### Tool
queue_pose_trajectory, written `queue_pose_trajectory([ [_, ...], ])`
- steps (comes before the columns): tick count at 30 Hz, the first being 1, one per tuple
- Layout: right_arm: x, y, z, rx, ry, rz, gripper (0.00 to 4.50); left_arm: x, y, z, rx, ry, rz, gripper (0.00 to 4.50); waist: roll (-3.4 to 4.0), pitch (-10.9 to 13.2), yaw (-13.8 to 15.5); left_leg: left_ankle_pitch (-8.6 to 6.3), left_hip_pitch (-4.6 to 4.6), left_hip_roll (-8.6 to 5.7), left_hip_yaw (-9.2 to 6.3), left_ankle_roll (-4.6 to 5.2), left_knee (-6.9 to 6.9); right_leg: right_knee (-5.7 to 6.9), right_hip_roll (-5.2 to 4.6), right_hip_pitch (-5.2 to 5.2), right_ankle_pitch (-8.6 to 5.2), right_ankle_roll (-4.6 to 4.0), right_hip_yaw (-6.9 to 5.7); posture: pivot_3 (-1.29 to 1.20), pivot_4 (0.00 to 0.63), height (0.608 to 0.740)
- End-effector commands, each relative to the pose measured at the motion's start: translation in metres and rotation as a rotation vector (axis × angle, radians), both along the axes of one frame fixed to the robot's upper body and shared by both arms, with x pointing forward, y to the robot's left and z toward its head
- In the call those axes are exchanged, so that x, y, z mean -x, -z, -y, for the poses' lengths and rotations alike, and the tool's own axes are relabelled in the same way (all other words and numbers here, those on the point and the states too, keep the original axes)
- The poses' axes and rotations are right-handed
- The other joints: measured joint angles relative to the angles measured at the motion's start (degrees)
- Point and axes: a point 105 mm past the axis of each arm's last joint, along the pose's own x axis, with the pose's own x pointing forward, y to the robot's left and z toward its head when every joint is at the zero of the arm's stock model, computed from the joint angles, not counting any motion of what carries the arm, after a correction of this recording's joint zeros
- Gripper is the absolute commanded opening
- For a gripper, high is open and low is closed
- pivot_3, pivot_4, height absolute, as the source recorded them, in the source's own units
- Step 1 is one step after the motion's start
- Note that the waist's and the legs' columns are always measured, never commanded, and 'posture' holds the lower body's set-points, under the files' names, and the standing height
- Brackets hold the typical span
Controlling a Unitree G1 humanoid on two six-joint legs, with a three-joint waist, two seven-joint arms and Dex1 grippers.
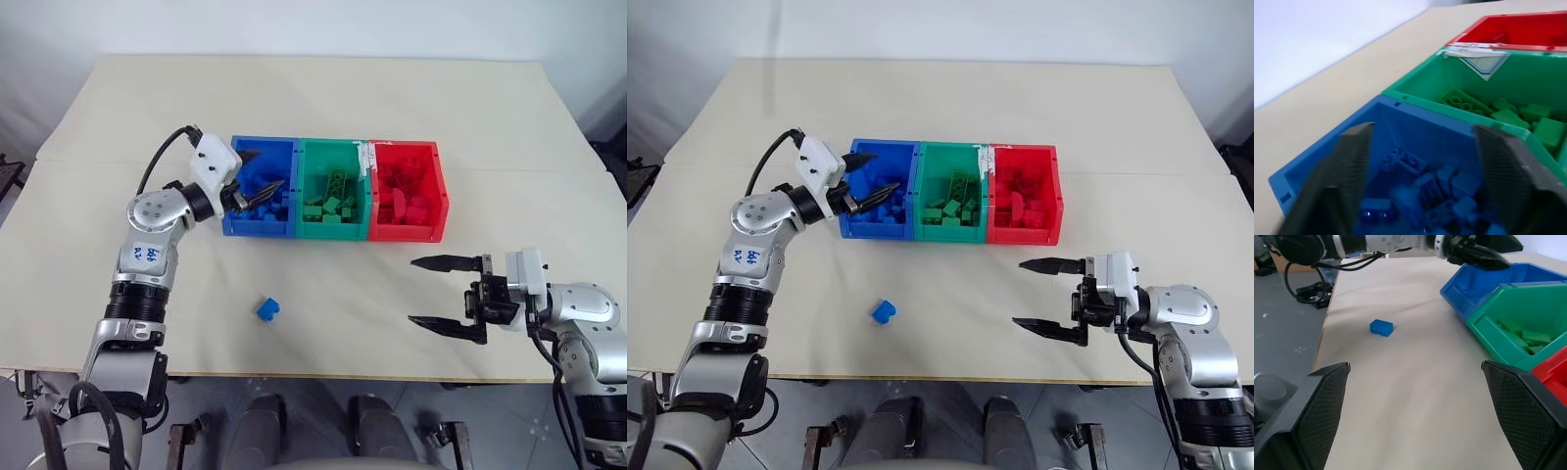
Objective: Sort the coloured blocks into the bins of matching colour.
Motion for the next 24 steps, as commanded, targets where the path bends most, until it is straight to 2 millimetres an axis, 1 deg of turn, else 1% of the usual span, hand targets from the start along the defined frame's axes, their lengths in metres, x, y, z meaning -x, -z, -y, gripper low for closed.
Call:
queue_pose_trajectory([
  [1, 0.002, -0.009, -0.002, -0.020, -0.005, 0.040, 4.50, 0.028, -0.008, -0.014, -0.024, 0.078, 0.054, 4.25, 0.00, 0.0, -0.3, 0.00, 0.01, 0.02, 0.03, 0.00, -0.02, 0.00, 0.01, -0.01, 0.00, 0.00, 0.03, 0.00, 0.150, 0.740],
  [3, 0.000, -0.013, -0.003, -0.036, -0.012, 0.043, 4.50, 0.054, 0.000, -0.032, -0.053, 0.134, 0.032, 4.25, 0.00, 0.0, -0.5, 0.00, 0.02, 0.07, 0.01, -0.02, -0.05, 0.01, 0.02, -0.03, 0.00, 0.00, 0.03, 0.00, 0.150, 0.740],
  [5, -0.001, -0.013, -0.002, -0.030, -0.025, 0.045, 4.50, 0.077, 0.008, -0.045, -0.087, 0.174, -0.001, 4.25, 0.00, 0.0, -0.9, -0.01, 0.02, 0.13, 0.01, -0.03, -0.06, 0.00, 0.01, -0.03, -0.01, -0.01, 0.03, 0.00, 0.150, 0.740],
  [6, -0.001, -0.012, -0.002, -0.026, -0.029, 0.045, 4.50, 0.084, 0.010, -0.049, -0.096, 0.183, -0.009, 4.25, 0.00, 0.0, -1.0, -0.01, 0.03, 0.18, 0.00, -0.03, -0.08, -0.01, -0.01, -0.03, -0.01, -0.01, 0.03, 0.00, 0.150, 0.740],
  [7, -0.002, -0.011, -0.002, -0.020, -0.038, 0.044, 4.50, 0.093, 0.012, -0.063, -0.074, 0.157, -0.033, 4.38, 0.00, 0.0, -0.9, -0.01, 0.05, 0.23, -0.01, -0.03, -0.10, -0.02, -0.08, -0.02, -0.01, -0.02, 0.02, 0.00, 0.150, 0.740],
  [10, -0.006, -0.009, -0.002, -0.012, -0.057, 0.045, 4.50, 0.114, 0.021, -0.096, -0.071, 0.063, -0.084, 4.38, 0.00, 0.0, -1.1, -0.03, 0.06, 0.22, 0.00, 0.02, -0.08, -0.24, -0.15, 0.06, -0.01, -0.02, 0.02, 0.00, 0.150, 0.740],
  [12, -0.007, -0.008, -0.002, -0.008, -0.064, 0.047, 4.50, 0.124, 0.026, -0.110, -0.077, 0.021, -0.105, 4.38, 0.00, 0.0, -0.8, -0.05, 0.08, 0.21, -0.04, 0.05, -0.09, -0.26, -0.16, 0.07, -0.01, -0.02, -0.01, 0.00, 0.150, 0.740],
  [15, -0.010, -0.006, -0.001, 0.001, -0.076, 0.052, 4.50, 0.148, 0.045, -0.143, -0.094, -0.072, -0.192, 4.38, 0.00, 0.0, -1.1, -0.08, 0.09, 0.18, 0.00, 0.13, -0.13, -0.29, -0.20, 0.08, -0.01, -0.02, 0.01, 0.00, 0.150, 0.740],
  [16, -0.011, -0.006, -0.001, 0.003, -0.081, 0.054, 4.50, 0.154, 0.053, -0.152, -0.096, -0.100, -0.226, 4.38, 0.00, 0.0, -1.3, -0.11, 0.11, 0.18, 0.00, 0.17, -0.19, -0.31, -0.20, 0.08, -0.01, -0.02, 0.01, 0.00, 0.150, 0.740],
  [17, -0.012, -0.005, -0.001, 0.005, -0.085, 0.055, 4.50, 0.158, 0.058, -0.157, -0.095, -0.117, -0.240, 4.38, 0.00, 0.0, -1.3, -0.13, 0.11, 0.20, 0.01, 0.21, -0.24, -0.36, -0.19, 0.08, -0.01, -0.02, 0.01, 0.00, 0.150, 0.740],
  [18, -0.013, -0.005, -0.001, 0.006, -0.090, 0.058, 4.50, 0.162, 0.061, -0.157, -0.087, -0.118, -0.252, 4.38, 0.00, 0.0, -1.2, -0.13, 0.12, 0.19, 0.02, 0.21, -0.29, -0.37, -0.19, 0.06, -0.01, -0.02, 0.01, 0.00, 0.150, 0.740],
  [20, -0.014, -0.006, -0.001, 0.006, -0.095, 0.061, 4.50, 0.165, 0.064, -0.150, -0.079, -0.098, -0.253, 4.38, 0.00, 0.0, -1.1, -0.13, 0.12, 0.20, 0.00, 0.22, -0.31, -0.38, -0.19, 0.05, -0.01, -0.02, -0.02, 0.00, 0.150, 0.740],
  [21, -0.014, -0.006, -0.001, 0.006, -0.099, 0.063, 4.50, 0.166, 0.066, -0.140, -0.081, -0.061, -0.264, 4.38, 0.00, 0.0, -1.1, -0.14, 0.11, 0.19, -0.01, 0.23, -0.31, -0.37, -0.21, 0.06, -0.01, -0.02, -0.02, 0.00, 0.150, 0.740],
  [24, -0.014, -0.008, -0.002, 0.007, -0.117, 0.068, 4.50, 0.170, 0.072, -0.098, -0.077, 0.089, -0.301, 4.38, -0.01, 0.0, -0.9, -0.16, 0.12, 0.16, -0.03, 0.25, -0.30, -0.38, -0.25, 0.10, -0.01, -0.02, -0.02, 0.00, 0.150, 0.740],
])
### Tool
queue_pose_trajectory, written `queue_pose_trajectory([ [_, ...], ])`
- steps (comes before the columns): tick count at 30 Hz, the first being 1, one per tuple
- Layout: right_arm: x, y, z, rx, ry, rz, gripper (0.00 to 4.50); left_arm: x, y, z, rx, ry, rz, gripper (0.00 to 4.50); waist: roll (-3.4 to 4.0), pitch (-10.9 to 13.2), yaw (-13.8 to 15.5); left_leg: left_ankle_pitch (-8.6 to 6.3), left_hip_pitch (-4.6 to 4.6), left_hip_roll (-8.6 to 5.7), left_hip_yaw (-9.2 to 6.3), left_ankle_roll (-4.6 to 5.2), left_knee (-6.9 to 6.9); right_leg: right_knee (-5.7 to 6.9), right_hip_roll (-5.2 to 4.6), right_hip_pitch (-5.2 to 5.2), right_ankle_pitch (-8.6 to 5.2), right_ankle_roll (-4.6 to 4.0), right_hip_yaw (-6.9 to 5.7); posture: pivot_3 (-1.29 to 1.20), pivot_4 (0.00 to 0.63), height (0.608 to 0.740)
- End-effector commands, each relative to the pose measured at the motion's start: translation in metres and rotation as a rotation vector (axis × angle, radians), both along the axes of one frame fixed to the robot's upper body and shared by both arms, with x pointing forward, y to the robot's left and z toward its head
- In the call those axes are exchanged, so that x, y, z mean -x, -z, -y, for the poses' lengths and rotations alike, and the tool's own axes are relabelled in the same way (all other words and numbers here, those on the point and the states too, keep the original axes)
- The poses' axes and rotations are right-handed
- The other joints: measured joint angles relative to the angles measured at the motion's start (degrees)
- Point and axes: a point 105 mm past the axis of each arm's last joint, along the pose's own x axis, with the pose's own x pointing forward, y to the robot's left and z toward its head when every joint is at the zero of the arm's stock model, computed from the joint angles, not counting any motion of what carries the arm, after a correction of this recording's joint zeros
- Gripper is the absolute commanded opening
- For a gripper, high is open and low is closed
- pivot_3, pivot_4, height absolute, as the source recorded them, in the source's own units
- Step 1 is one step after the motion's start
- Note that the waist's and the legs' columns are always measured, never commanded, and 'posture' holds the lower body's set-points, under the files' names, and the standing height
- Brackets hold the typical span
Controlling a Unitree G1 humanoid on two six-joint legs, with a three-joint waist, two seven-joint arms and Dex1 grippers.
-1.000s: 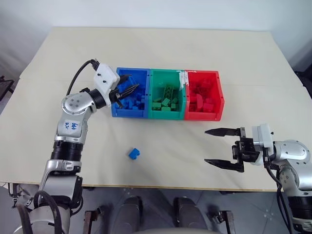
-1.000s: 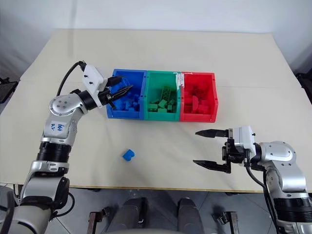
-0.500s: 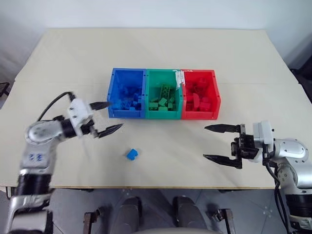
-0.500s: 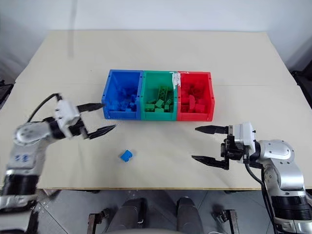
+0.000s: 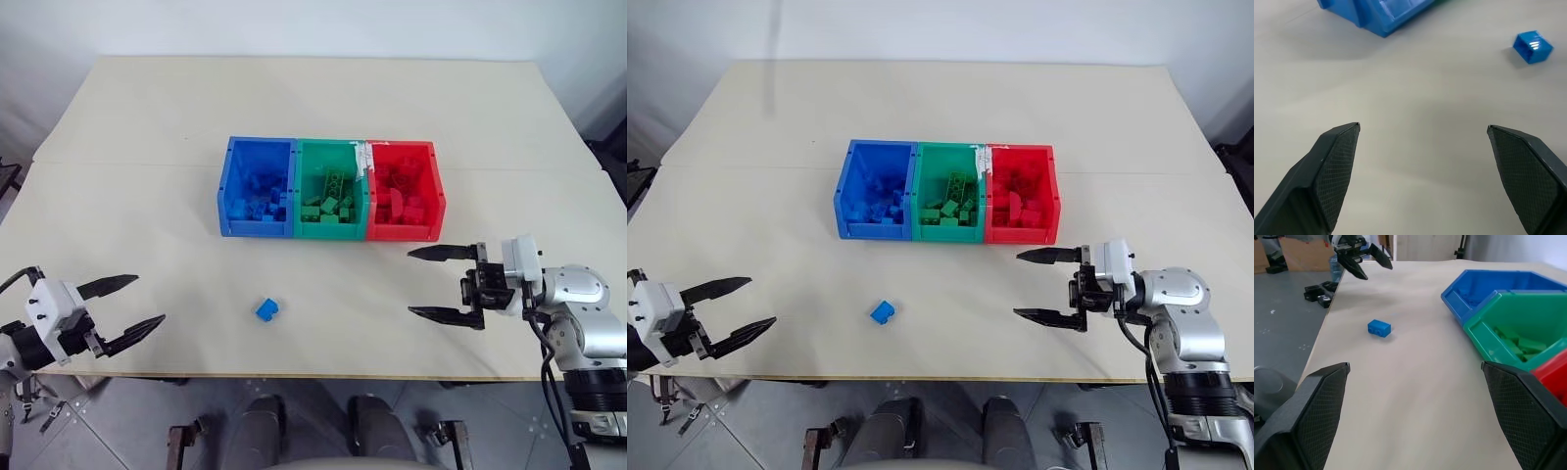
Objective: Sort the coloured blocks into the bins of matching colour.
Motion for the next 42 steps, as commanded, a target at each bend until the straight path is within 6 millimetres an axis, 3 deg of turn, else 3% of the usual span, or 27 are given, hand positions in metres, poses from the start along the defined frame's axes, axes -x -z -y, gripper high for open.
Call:
queue_pose_trajectory([
  [1, 0.003, -0.004, -0.003, -0.004, -0.045, 0.024, 4.50, 0.004, -0.002, 0.050, 0.037, 0.174, -0.008, 4.38, 0.00, 0.0, 0.1, 0.00, 0.00, -0.02, 0.01, 0.00, -0.01, 0.00, -0.02, -0.01, 0.00, 0.00, 0.02, 0.00, 0.150, 0.740],
  [6, 0.007, -0.005, -0.010, -0.007, -0.078, 0.023, 4.50, -0.002, 0.004, 0.102, 0.070, 0.294, -0.026, 4.38, 0.00, 0.0, -0.3, 0.04, 0.00, 0.02, 0.02, -0.08, -0.06, -0.01, 0.06, -0.04, 0.00, 0.00, 0.02, 0.00, 0.150, 0.740],
  [9, 0.008, -0.006, -0.014, -0.018, -0.082, 0.025, 4.50, -0.016, 0.010, 0.118, 0.070, 0.275, -0.018, 4.38, 0.00, 0.0, -0.3, 0.10, 0.01, -0.01, 0.03, -0.18, -0.04, 0.03, 0.08, -0.05, 0.00, 0.00, 0.02, 0.00, 0.150, 0.740],
  [13, 0.009, -0.007, -0.018, -0.029, -0.081, 0.028, 4.50, -0.032, 0.028, 0.126, 0.026, 0.209, -0.065, 4.38, 0.00, 0.0, -0.3, 0.10, 0.00, -0.04, 0.04, -0.18, -0.03, 0.02, 0.11, -0.06, 0.00, 0.01, 0.03, 0.00, 0.150, 0.740],
  [17, 0.010, -0.009, -0.019, -0.036, -0.071, 0.036, 4.50, -0.033, 0.040, 0.127, 0.020, 0.184, -0.112, 4.38, 0.00, 0.0, -0.4, 0.11, 0.01, -0.05, 0.05, -0.19, -0.04, 0.01, 0.15, -0.07, 0.00, 0.01, 0.04, 0.00, 0.150, 0.740],
  [26, 0.009, -0.011, -0.024, -0.057, -0.075, 0.054, 4.50, -0.029, 0.047, 0.129, 0.017, 0.189, -0.139, 1.64, 0.01, 0.0, -0.3, 0.11, 0.01, -0.01, 0.04, -0.19, 0.00, 0.02, 0.07, -0.04, 0.00, 0.01, 0.04, 0.00, 0.150, 0.740],
  [28, 0.008, -0.011, -0.026, -0.075, -0.064, 0.055, 4.50, -0.037, 0.039, 0.128, 0.056, 0.157, -0.104, 1.01, 0.01, 0.0, -0.2, 0.11, 0.01, -0.01, 0.03, -0.19, 0.00, 0.02, 0.07, -0.04, 0.00, 0.01, 0.04, 0.00, 0.150, 0.740],
  [29, 0.007, -0.012, -0.026, -0.087, -0.053, 0.053, 4.50, -0.042, 0.033, 0.127, 0.081, 0.137, -0.077, 0.92, 0.01, 0.0, -0.1, 0.11, 0.01, -0.02, 0.03, -0.19, 0.01, 0.02, 0.06, -0.03, 0.00, 0.01, 0.04, 0.00, 0.150, 0.740],
  [34, -0.001, -0.021, -0.019, -0.152, 0.055, 0.070, 4.50, -0.068, -0.010, 0.121, 0.161, 0.087, 0.102, 0.92, 0.01, 0.0, 0.2, 0.12, -0.01, -0.03, 0.02, -0.20, 0.07, 0.06, 0.07, -0.06, 0.01, 0.01, 0.02, 0.00, 0.150, 0.740],
  [37, -0.011, -0.033, -0.007, -0.230, 0.196, 0.101, 4.50, -0.100, -0.035, 0.113, 0.159, -0.003, 0.194, 0.92, 0.00, 0.0, 1.0, 0.14, -0.02, -0.06, 0.02, -0.22, 0.12, 0.08, 0.09, -0.06, 0.01, 0.01, 0.00, 0.00, 0.150, 0.740],
  [42, -0.010, -0.032, 0.006, -0.219, 0.273, 0.109, 4.50, -0.147, -0.060, 0.108, 0.151, -0.127, 0.272, 0.92, 0.00, 0.0, 1.3, 0.13, -0.03, -0.26, 0.03, -0.22, 0.23, 0.19, 0.11, -0.05, 0.01, 0.02, -0.02, 0.00, 0.150, 0.740],
])
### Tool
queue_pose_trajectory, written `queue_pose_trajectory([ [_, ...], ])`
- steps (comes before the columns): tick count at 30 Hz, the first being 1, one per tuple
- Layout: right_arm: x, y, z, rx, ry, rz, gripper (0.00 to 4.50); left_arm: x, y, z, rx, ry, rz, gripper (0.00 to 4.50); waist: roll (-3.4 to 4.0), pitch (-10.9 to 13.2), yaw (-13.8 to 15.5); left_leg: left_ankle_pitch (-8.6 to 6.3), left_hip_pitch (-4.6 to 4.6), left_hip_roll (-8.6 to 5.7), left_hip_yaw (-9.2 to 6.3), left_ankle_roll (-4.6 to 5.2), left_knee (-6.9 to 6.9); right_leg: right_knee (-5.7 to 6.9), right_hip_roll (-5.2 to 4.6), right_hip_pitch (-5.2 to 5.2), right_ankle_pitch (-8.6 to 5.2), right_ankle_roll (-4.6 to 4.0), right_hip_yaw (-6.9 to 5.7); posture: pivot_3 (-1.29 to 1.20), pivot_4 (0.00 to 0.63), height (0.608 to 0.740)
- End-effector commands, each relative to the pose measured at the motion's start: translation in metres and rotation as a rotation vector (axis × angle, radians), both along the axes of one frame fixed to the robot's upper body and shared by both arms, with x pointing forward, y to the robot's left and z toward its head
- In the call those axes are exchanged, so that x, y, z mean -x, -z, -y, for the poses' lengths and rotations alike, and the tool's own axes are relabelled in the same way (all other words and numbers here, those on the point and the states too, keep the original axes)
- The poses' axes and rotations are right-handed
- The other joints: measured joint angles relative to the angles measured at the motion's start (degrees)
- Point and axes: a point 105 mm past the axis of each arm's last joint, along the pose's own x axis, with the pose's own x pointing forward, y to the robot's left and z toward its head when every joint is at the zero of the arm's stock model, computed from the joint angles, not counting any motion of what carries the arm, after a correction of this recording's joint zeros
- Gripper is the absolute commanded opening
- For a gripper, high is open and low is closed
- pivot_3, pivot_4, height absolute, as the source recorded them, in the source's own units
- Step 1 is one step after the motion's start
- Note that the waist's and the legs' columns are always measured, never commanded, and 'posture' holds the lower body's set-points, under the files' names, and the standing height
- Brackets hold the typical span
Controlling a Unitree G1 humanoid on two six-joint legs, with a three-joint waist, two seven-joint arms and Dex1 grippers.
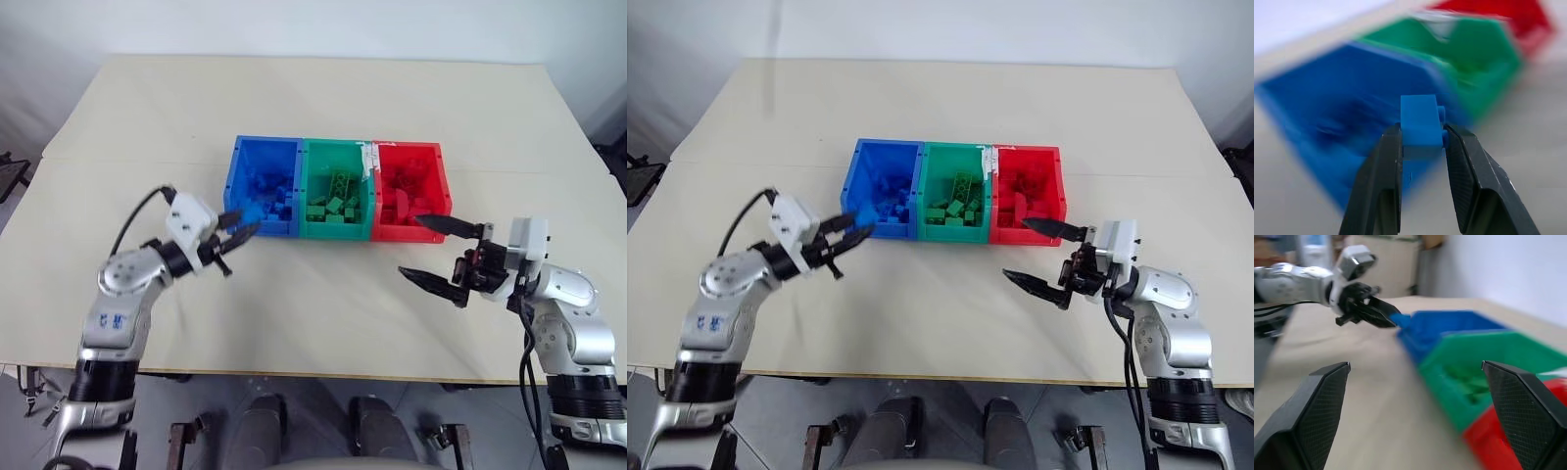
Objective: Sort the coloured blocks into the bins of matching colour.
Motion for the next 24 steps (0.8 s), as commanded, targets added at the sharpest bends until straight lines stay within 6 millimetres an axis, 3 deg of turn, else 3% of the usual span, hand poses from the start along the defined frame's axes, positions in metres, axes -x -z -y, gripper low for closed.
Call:
queue_pose_trajectory([
  [1, 0.007, -0.008, 0.012, 0.014, 0.043, 0.040, 4.50, -0.024, -0.013, 0.001, 0.010, -0.048, 0.047, 0.92, 0.00, 0.0, -0.1, 0.00, -0.03, 0.01, 0.00, 0.00, 0.02, -0.01, 0.02, -0.01, 0.00, 0.00, -0.01, 0.00, 0.150, 0.740],
  [2, 0.008, -0.007, 0.015, 0.022, 0.055, 0.041, 4.50, -0.030, -0.018, 0.007, 0.020, -0.028, 0.054, 0.92, -0.01, 0.0, 0.0, -0.01, -0.04, 0.00, 0.00, 0.01, 0.03, 0.03, 0.02, -0.02, 0.00, 0.00, -0.01, 0.00, 0.150, 0.740],
  [8, 0.009, -0.007, 0.021, 0.027, 0.076, 0.043, 4.50, -0.036, -0.024, 0.026, 0.019, 0.064, 0.073, 2.82, -0.01, 0.0, -0.7, -0.02, -0.07, 0.04, 0.08, 0.03, 0.09, 0.22, 0.06, -0.04, 0.01, 0.02, 0.03, 0.00, 0.150, 0.740],
  [13, 0.009, -0.006, 0.021, 0.031, 0.072, 0.038, 4.50, -0.026, -0.020, 0.011, 0.004, 0.038, 0.081, 4.36, -0.01, 0.0, -0.8, -0.01, -0.06, 0.12, 0.08, 0.01, 0.08, 0.23, 0.14, -0.08, 0.01, 0.01, 0.04, 0.00, 0.150, 0.740],
  [16, 0.009, -0.007, 0.020, 0.035, 0.060, 0.036, 4.50, -0.014, -0.021, -0.002, -0.003, 0.039, 0.106, 4.49, -0.01, 0.0, -0.8, -0.01, -0.07, 0.12, 0.07, 0.01, 0.09, 0.21, 0.11, -0.08, 0.01, 0.01, 0.05, 0.00, 0.150, 0.740],
  [19, 0.010, -0.005, 0.019, 0.054, 0.032, 0.026, 4.50, 0.012, -0.015, -0.020, -0.047, 0.084, 0.104, 4.49, 0.00, 0.0, -1.0, -0.02, -0.06, 0.16, 0.08, 0.00, 0.08, 0.20, 0.09, -0.08, 0.01, 0.01, 0.07, 0.00, 0.150, 0.740],
  [24, 0.012, 0.002, 0.022, 0.129, -0.032, -0.004, 4.50, 0.062, 0.011, -0.055, -0.143, 0.123, 0.004, 4.49, 0.00, 0.0, -1.1, -0.03, -0.04, 0.26, 0.07, 0.02, 0.00, 0.09, -0.03, -0.06, 0.00, 0.01, 0.07, 0.00, 0.150, 0.740],
])
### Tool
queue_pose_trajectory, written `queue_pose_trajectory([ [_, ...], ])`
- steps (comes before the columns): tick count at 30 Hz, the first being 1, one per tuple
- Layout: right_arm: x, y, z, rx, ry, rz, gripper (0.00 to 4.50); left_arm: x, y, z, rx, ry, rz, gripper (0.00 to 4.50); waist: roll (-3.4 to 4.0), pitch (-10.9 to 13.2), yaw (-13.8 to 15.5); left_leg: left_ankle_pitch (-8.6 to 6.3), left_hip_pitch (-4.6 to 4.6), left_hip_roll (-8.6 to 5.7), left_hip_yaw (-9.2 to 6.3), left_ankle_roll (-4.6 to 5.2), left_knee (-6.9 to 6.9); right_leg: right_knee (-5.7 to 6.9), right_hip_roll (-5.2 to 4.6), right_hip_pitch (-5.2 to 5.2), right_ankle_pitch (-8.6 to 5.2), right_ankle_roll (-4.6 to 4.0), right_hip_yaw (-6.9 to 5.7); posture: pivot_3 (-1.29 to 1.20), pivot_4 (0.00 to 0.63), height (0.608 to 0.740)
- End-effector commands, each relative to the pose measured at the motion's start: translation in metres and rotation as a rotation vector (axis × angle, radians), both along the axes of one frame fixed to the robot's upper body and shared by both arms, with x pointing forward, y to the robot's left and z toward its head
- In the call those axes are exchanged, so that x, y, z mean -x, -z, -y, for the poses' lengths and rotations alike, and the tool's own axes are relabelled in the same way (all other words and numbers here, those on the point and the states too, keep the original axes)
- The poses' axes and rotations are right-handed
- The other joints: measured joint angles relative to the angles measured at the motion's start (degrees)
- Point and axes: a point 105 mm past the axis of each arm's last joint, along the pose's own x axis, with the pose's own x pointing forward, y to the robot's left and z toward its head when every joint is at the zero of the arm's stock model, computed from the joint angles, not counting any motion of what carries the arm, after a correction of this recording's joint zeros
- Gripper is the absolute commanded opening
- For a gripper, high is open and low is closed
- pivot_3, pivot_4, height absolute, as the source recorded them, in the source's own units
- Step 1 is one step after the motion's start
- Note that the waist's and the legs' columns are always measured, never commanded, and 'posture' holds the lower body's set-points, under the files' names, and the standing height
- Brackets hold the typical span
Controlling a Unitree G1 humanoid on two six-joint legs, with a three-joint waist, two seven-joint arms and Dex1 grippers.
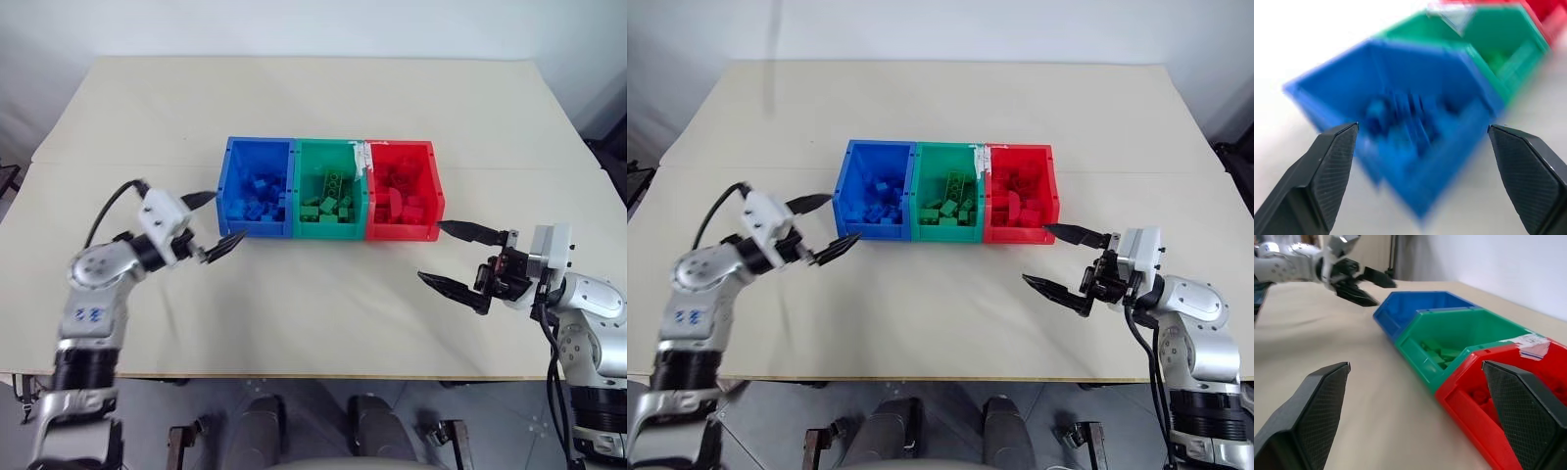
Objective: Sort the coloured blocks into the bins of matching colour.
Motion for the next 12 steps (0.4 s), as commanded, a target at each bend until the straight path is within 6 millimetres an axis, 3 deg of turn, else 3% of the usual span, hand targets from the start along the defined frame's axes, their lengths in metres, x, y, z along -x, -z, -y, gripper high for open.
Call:
queue_pose_trajectory([
  [1, 0.003, -0.001, 0.003, 0.050, -0.051, 0.009, 4.50, 0.033, 0.000, -0.017, -0.040, 0.036, -0.023, 4.49, 0.00, 0.0, 0.0, -0.01, 0.02, 0.00, 0.01, 0.02, -0.01, -0.12, -0.01, 0.03, 0.00, 0.00, 0.00, 0.00, 0.150, 0.740],
  [5, 0.002, 0.005, 0.006, 0.073, -0.078, -0.008, 4.50, 0.055, 0.013, -0.029, -0.071, 0.010, -0.081, 4.49, 0.00, 0.0, 0.5, -0.04, 0.03, 0.03, -0.02, 0.08, -0.08, -0.20, -0.02, 0.06, 0.00, 0.00, -0.01, 0.00, 0.150, 0.740],
  [12, -0.002, 0.012, 0.002, 0.089, -0.111, -0.019, 4.50, 0.066, 0.020, -0.032, -0.065, -0.051, -0.106, 4.49, 0.00, 0.0, 0.7, -0.10, 0.04, 0.02, -0.03, 0.19, -0.09, -0.21, -0.03, 0.07, 0.00, 0.00, -0.01, 0.00, 0.150, 0.740],
])
